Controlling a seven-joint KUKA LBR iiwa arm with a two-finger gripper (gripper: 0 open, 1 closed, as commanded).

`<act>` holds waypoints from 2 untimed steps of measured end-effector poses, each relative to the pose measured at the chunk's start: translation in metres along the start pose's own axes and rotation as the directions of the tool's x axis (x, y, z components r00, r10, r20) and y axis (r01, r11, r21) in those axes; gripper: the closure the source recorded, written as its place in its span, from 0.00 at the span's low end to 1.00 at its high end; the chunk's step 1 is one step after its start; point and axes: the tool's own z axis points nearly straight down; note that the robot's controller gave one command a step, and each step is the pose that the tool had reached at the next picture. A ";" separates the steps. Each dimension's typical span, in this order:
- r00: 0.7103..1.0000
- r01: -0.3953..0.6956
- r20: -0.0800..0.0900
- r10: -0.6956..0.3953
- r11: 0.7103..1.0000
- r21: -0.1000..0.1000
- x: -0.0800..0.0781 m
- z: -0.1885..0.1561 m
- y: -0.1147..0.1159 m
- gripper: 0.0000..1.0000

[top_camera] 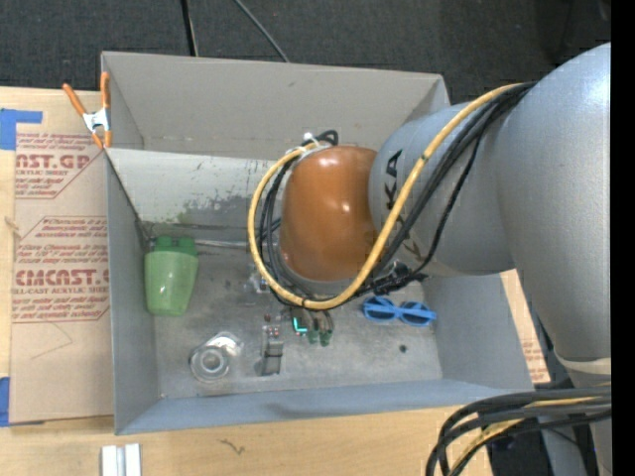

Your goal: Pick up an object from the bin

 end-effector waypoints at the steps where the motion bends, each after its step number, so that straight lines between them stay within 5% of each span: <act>1: 0.887 0.462 0.006 -0.462 0.887 0.001 0.001 0.074 0.048 0.00; 2: 0.793 0.609 0.009 -0.609 0.793 0.004 0.006 0.042 0.057 0.00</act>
Offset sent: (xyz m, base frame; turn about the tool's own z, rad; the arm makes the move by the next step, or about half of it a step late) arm -0.0004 0.0464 -0.0719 -0.4778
